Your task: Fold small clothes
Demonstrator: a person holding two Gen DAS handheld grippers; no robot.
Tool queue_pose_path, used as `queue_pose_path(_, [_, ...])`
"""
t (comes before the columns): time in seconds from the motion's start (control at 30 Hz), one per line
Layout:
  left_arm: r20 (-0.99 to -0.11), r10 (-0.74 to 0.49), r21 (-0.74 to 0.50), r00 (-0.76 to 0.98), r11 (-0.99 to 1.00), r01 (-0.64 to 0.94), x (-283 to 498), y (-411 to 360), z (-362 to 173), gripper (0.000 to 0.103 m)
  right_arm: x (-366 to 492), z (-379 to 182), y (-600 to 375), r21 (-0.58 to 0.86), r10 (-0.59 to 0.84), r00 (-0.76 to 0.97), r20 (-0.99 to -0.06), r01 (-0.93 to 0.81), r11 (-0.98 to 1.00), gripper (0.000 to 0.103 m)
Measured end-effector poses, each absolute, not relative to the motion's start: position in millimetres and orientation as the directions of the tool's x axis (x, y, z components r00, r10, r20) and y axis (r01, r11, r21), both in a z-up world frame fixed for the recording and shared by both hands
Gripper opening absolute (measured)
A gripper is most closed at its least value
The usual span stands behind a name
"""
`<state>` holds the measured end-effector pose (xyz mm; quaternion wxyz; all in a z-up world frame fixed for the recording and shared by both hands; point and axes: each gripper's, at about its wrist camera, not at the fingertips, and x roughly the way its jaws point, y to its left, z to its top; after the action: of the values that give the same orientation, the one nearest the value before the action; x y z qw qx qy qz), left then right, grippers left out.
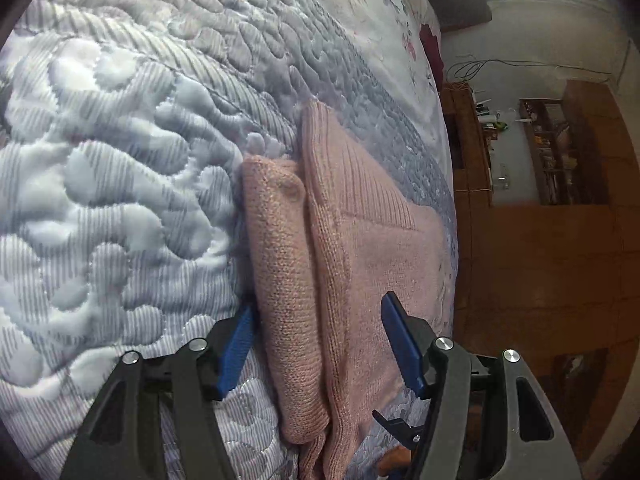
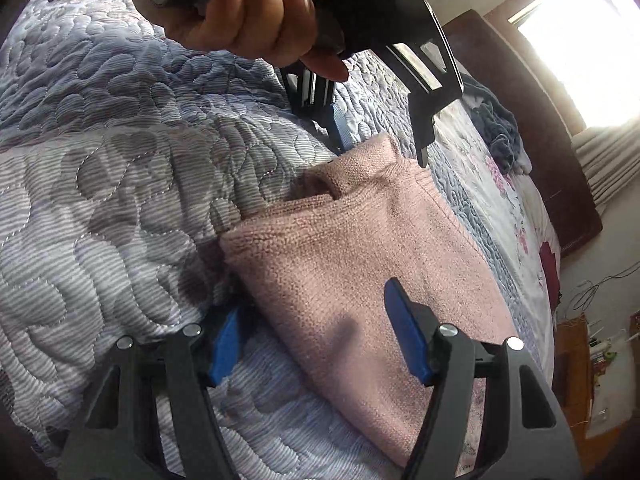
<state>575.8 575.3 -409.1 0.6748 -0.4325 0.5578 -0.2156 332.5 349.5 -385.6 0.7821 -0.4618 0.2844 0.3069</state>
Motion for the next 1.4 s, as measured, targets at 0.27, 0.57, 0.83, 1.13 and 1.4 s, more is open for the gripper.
queue_pose_path(0.27, [-0.594, -0.768, -0.804, 0.241, 0.556, -0.21, 612, 558, -412, 0.063, 356, -381, 361, -0.527, 0.226, 0.666, -0.711, -0.717, 0.456, 0.048])
queue_pose_path(0.57, [-0.673, -0.71, -0.738, 0.208, 0.627, -0.248, 616, 556, -407, 0.024, 369, -370, 355, -0.421, 0.249, 0.618, -0.746, -0.727, 0.543, 0.01])
queue_pose_path(0.83, [-0.706, -0.676, -0.708, 0.208, 0.675, -0.208, 626, 536, -363, 0.023, 386, -338, 337, -0.316, 0.3, 0.598, -0.743, -0.709, 0.631, 0.01])
queue_pose_path(1.13, [-0.75, -0.629, -0.66, 0.203, 0.734, -0.161, 636, 515, -317, 0.023, 395, -303, 323, -0.263, 0.328, 0.604, -0.727, -0.685, 0.679, 0.009])
queue_pose_path(1.4, [-0.786, -0.587, -0.614, 0.191, 0.778, -0.133, 646, 493, -278, 0.023, 391, -271, 303, -0.24, 0.334, 0.627, -0.704, -0.653, 0.718, 0.009])
